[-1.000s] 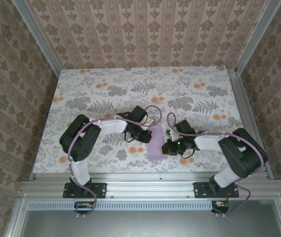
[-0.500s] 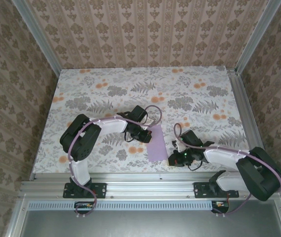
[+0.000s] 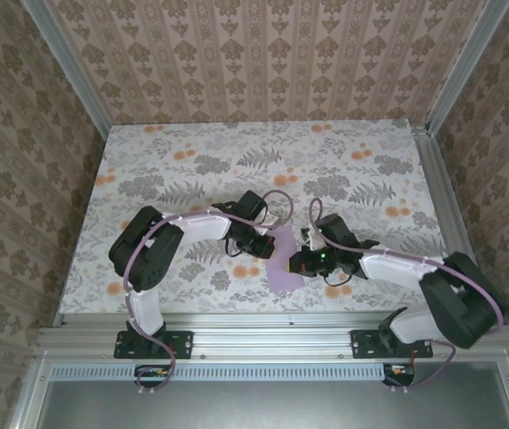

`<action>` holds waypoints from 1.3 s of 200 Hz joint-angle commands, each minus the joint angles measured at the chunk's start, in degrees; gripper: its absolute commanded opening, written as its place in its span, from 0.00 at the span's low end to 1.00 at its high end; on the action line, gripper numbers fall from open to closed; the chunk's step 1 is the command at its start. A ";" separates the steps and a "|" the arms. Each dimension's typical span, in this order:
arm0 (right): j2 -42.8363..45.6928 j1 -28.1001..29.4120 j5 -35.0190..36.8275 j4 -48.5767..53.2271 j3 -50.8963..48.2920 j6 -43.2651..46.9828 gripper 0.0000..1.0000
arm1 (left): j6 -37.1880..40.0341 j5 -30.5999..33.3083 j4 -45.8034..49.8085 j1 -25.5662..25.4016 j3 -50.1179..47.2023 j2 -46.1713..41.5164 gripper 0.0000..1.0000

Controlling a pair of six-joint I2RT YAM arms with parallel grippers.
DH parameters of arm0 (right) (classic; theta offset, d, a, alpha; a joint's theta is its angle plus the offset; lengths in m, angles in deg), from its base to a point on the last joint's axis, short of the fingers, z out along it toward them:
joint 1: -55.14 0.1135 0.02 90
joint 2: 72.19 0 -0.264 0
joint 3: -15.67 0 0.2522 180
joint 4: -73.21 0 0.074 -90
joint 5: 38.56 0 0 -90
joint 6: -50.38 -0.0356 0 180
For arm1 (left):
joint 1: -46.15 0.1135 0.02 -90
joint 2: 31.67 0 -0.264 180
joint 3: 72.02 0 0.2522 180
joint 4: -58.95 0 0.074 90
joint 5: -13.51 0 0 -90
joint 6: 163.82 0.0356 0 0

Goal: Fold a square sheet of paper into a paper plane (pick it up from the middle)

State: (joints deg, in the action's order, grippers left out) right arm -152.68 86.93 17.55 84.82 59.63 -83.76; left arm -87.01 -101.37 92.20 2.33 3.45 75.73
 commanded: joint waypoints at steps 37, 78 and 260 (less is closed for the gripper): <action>-7.11 0.16 3.27 -0.84 -1.61 3.73 0.00 | 2.82 7.02 9.78 1.38 -2.30 3.70 0.03; -4.52 0.28 4.03 1.58 -5.74 4.94 0.00 | 3.39 6.87 10.46 1.99 -1.18 3.35 0.03; 4.81 -1.56 3.41 4.57 -2.32 2.52 0.34 | 8.19 2.32 15.82 4.62 13.99 6.95 0.05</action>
State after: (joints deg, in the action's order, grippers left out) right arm -147.31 85.84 21.16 90.39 55.26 -80.16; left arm -81.24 -98.92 105.53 6.64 15.01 80.97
